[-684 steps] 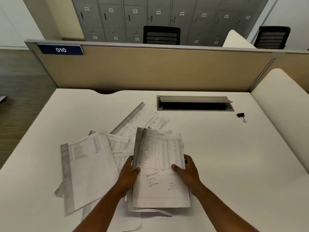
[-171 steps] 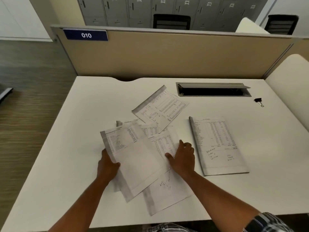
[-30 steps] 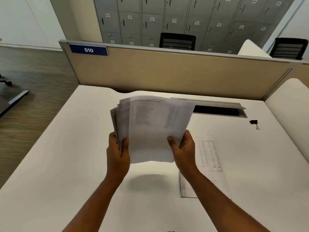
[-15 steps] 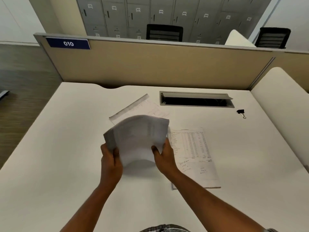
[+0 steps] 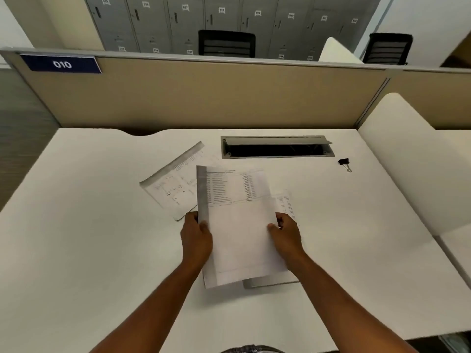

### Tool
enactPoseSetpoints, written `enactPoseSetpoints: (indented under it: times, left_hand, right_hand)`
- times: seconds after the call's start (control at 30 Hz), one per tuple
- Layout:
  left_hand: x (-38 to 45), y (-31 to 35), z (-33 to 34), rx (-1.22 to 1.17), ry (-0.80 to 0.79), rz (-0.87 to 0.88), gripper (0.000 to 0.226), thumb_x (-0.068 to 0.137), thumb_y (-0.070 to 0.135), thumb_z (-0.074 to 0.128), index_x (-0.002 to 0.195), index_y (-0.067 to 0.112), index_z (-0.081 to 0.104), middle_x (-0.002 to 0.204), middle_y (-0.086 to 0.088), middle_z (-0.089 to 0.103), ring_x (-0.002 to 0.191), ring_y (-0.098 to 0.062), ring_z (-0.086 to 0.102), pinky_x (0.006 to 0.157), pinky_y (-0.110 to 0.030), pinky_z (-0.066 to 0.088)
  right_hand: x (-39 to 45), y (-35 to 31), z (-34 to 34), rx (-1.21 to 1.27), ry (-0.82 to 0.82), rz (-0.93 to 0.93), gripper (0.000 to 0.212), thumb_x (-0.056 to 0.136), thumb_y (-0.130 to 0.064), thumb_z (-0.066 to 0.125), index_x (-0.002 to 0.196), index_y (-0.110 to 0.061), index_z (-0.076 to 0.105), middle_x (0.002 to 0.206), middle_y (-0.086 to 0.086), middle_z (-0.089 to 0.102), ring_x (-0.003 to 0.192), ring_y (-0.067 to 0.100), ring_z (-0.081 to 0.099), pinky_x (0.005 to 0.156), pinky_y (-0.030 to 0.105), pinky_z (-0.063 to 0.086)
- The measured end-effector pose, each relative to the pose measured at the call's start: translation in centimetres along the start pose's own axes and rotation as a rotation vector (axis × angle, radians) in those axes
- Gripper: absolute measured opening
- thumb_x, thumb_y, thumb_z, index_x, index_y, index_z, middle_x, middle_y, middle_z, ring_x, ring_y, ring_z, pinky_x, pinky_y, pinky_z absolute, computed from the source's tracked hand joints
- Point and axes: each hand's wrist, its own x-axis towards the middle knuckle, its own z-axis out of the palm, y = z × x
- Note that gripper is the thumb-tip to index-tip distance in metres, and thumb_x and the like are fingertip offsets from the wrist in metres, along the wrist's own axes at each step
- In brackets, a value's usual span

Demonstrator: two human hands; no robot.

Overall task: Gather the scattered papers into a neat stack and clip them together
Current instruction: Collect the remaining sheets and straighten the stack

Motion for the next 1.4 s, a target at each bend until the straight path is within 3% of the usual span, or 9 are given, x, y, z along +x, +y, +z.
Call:
enactPoseSetpoints:
  times: [0.07, 0.17, 0.43, 0.63, 0.83, 0.93, 1.17, 1.27, 1.4]
  left_hand:
    - [-0.1, 0.0, 2.9, 0.027, -0.061, -0.013, 0.011, 0.097, 0.01, 0.054, 0.107, 0.012, 0.057, 0.1, 0.002, 0.06, 0.09, -0.017, 0.058, 0.075, -0.024, 0.044]
    - [0.1, 0.0, 6.2, 0.07, -0.155, -0.052, 0.007, 0.093, 0.01, 0.06, 0.099, 0.013, 0.061, 0.097, 0.001, 0.065, 0.09, -0.017, 0.063, 0.072, -0.021, 0.046]
    - [0.5, -0.3, 10.0, 0.182, -0.193, -0.095, 0.019, 0.088, 0.011, 0.068, 0.106, 0.007, 0.066, 0.102, -0.009, 0.071, 0.088, -0.019, 0.064, 0.081, -0.028, 0.052]
    - [-0.5, -1.6, 10.4, 0.299, -0.109, -0.079, 0.054, 0.089, 0.026, 0.069, 0.135, 0.006, 0.05, 0.133, -0.015, 0.048, 0.12, -0.03, 0.052, 0.101, -0.039, 0.047]
    - [-0.5, -0.5, 11.6, 0.15, -0.224, -0.283, 0.049, 0.092, 0.028, 0.064, 0.133, 0.004, 0.05, 0.128, -0.015, 0.059, 0.114, -0.031, 0.059, 0.098, -0.044, 0.051]
    - [0.0, -0.2, 11.8, 0.141, -0.236, -0.364, 0.034, 0.098, 0.019, 0.052, 0.129, 0.004, 0.053, 0.126, -0.015, 0.06, 0.112, -0.031, 0.059, 0.098, -0.043, 0.051]
    - [-1.2, 0.2, 10.5, 0.033, -0.304, -0.183, 0.026, 0.102, 0.009, 0.037, 0.126, 0.016, 0.047, 0.125, -0.006, 0.059, 0.102, -0.017, 0.056, 0.079, -0.025, 0.047]
    - [-1.1, 0.2, 9.0, -0.023, -0.31, -0.081, 0.028, 0.104, 0.015, 0.039, 0.13, 0.02, 0.047, 0.126, -0.002, 0.058, 0.109, -0.017, 0.057, 0.088, -0.029, 0.049]
    - [-1.1, 0.8, 6.4, -0.24, -0.302, 0.005, 0.028, 0.105, 0.022, 0.043, 0.131, 0.027, 0.047, 0.125, 0.005, 0.06, 0.113, -0.015, 0.061, 0.094, -0.04, 0.056]
  right_hand:
    - [1.0, 1.6, -2.1, -0.052, 0.07, 0.033, 0.035, 0.093, -0.003, 0.055, 0.126, -0.01, 0.065, 0.121, 0.007, 0.07, 0.108, 0.026, 0.064, 0.09, 0.032, 0.05]
    - [2.0, 3.6, -4.3, -0.137, 0.118, 0.07, 0.035, 0.092, -0.001, 0.055, 0.124, -0.009, 0.067, 0.119, 0.006, 0.071, 0.1, 0.021, 0.063, 0.082, 0.025, 0.043]
    - [4.3, 6.9, -6.3, -0.309, 0.101, 0.158, 0.031, 0.089, -0.009, 0.061, 0.117, -0.02, 0.069, 0.106, -0.004, 0.072, 0.088, 0.016, 0.06, 0.078, 0.026, 0.043]
    - [5.3, 8.0, -6.6, -0.399, 0.092, 0.175, 0.044, 0.09, -0.027, 0.068, 0.132, -0.015, 0.061, 0.127, 0.006, 0.062, 0.116, 0.027, 0.061, 0.102, 0.042, 0.05]
    - [5.8, 7.5, -4.9, -0.543, 0.02, 0.19, 0.056, 0.088, -0.043, 0.067, 0.135, -0.013, 0.056, 0.131, 0.012, 0.056, 0.12, 0.033, 0.057, 0.097, 0.037, 0.048]
    - [5.7, 7.7, -4.5, -0.477, 0.007, 0.223, 0.066, 0.085, -0.039, 0.073, 0.141, -0.013, 0.049, 0.138, 0.011, 0.054, 0.127, 0.033, 0.055, 0.103, 0.04, 0.047]
    - [6.2, 7.8, -4.6, -0.362, -0.041, 0.232, 0.07, 0.074, -0.043, 0.083, 0.132, -0.018, 0.054, 0.133, 0.005, 0.053, 0.123, 0.029, 0.055, 0.104, 0.042, 0.049]
    - [7.0, 7.0, -5.3, -0.066, -0.095, 0.228, 0.079, 0.068, -0.04, 0.093, 0.133, -0.015, 0.056, 0.13, 0.005, 0.059, 0.118, 0.028, 0.062, 0.1, 0.045, 0.055]
    - [6.8, 4.9, -5.8, 0.381, -0.402, 0.16, 0.057, 0.079, -0.02, 0.086, 0.131, -0.011, 0.064, 0.123, 0.007, 0.074, 0.108, 0.029, 0.072, 0.091, 0.043, 0.06]
